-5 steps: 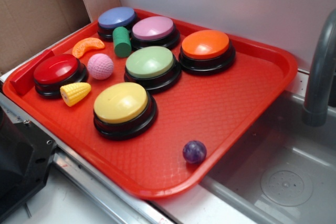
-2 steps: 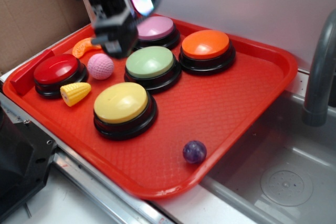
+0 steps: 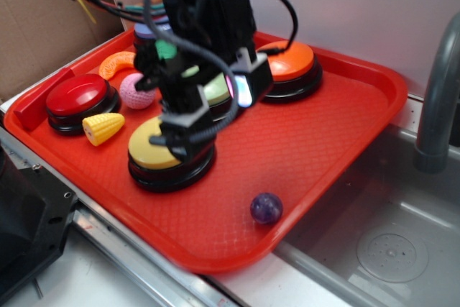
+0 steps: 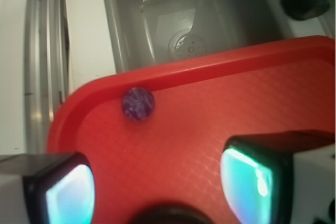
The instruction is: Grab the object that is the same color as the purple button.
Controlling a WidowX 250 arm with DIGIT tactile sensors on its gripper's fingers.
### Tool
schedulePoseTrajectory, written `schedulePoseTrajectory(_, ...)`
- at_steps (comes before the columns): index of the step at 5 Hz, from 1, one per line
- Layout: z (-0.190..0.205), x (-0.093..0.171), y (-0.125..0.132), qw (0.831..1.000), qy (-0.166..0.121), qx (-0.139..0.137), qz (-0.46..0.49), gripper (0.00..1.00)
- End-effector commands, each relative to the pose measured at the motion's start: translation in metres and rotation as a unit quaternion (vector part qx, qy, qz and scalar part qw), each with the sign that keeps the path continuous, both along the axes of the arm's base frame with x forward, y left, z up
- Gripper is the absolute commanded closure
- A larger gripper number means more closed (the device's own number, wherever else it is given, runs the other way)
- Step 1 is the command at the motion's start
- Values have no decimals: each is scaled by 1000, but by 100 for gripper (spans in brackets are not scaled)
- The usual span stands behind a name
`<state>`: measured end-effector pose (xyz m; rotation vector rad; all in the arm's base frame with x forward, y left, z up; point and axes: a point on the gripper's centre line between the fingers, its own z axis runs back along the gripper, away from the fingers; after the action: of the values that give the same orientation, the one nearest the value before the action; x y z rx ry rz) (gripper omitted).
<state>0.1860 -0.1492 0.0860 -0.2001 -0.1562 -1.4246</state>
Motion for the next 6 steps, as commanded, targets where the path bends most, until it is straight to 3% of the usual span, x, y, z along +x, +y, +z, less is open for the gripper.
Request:
schedulePoseTrajectory(1, -31, -17, -28, 999, -17, -17, -39, 0)
schedulePoseTrajectory(3, -50, -16, -41, 999, -10, -1, -46, 0)
schedulePoseTrajectory(4, -54, -15, -42, 999, -11, 3, -41, 60)
schedulePoseTrajectory(5, -54, -11, -42, 999, -19, 1, -36, 100)
schedulePoseTrajectory(6, -55, -10, -43, 999, -15, 1, -33, 100)
